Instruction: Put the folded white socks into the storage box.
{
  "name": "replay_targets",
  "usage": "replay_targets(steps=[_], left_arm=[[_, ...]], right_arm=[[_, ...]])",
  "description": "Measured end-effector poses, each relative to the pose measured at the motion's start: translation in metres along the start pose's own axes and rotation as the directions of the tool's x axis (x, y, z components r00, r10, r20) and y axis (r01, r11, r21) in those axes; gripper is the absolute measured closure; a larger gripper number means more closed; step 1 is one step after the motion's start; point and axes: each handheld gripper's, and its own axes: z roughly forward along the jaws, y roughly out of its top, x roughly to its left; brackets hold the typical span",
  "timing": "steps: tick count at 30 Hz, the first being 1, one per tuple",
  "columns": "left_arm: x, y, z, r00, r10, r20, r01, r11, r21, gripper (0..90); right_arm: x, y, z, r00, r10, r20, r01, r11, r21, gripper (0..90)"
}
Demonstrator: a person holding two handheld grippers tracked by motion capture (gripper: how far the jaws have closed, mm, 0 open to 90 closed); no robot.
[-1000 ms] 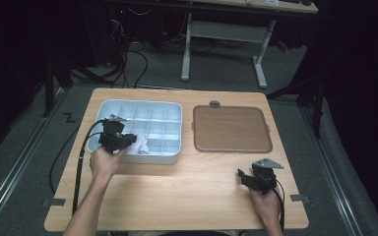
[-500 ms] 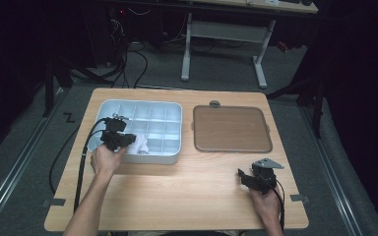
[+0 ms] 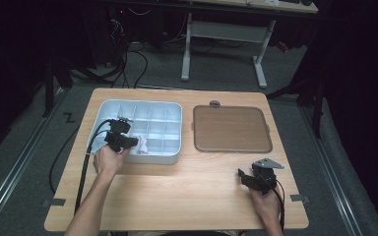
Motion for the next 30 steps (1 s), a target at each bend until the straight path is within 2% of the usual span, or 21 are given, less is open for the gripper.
replay_targets(steps=[4, 8, 11, 13, 17, 20, 24, 30], left_arm=[[0.000, -0.001, 0.001, 1.0000, 0.003, -0.004, -0.003, 0.9999, 0.014, 87.0], [-0.002, -0.005, 0.003, 0.9995, 0.026, -0.016, -0.026, 0.9993, 0.029, 87.8], [-0.004, -0.006, 0.001, 0.9992, 0.039, -0.008, -0.039, 0.9984, 0.041, 87.9], [-0.007, -0.007, -0.002, 0.9993, 0.034, 0.013, -0.035, 0.9982, 0.050, 88.1], [-0.010, -0.011, -0.004, 0.9975, 0.064, 0.031, -0.066, 0.9950, 0.075, 88.0], [-0.010, -0.011, -0.002, 0.9974, 0.067, 0.026, -0.070, 0.9925, 0.100, 89.0], [-0.013, -0.011, 0.004, 0.9941, 0.109, -0.003, -0.107, 0.9852, 0.134, 90.0], [-0.012, -0.011, 0.011, 0.9936, 0.111, -0.023, -0.106, 0.9815, 0.160, 90.0]], right_arm=[[0.000, 0.000, 0.000, 1.0000, 0.000, 0.000, 0.000, 1.000, 0.000, 38.1], [0.000, 0.000, 0.000, 1.0000, 0.000, 0.000, 0.000, 1.000, 0.000, 38.1], [0.000, 0.000, 0.000, 1.0000, 0.000, 0.000, 0.000, 1.000, 0.000, 38.1], [0.000, 0.000, 0.000, 1.0000, 0.000, -0.001, 0.000, 1.000, 0.000, 38.1], [0.000, 0.000, 0.000, 1.0000, 0.000, 0.000, 0.000, 1.000, 0.000, 38.1], [0.000, 0.000, 0.000, 1.0000, 0.000, -0.001, 0.000, 1.000, 0.000, 38.1], [0.000, 0.000, 0.000, 1.0000, 0.000, 0.000, 0.000, 1.000, 0.000, 38.0], [0.000, 0.000, 0.000, 1.0000, -0.001, 0.000, 0.001, 1.000, 0.000, 38.0]])
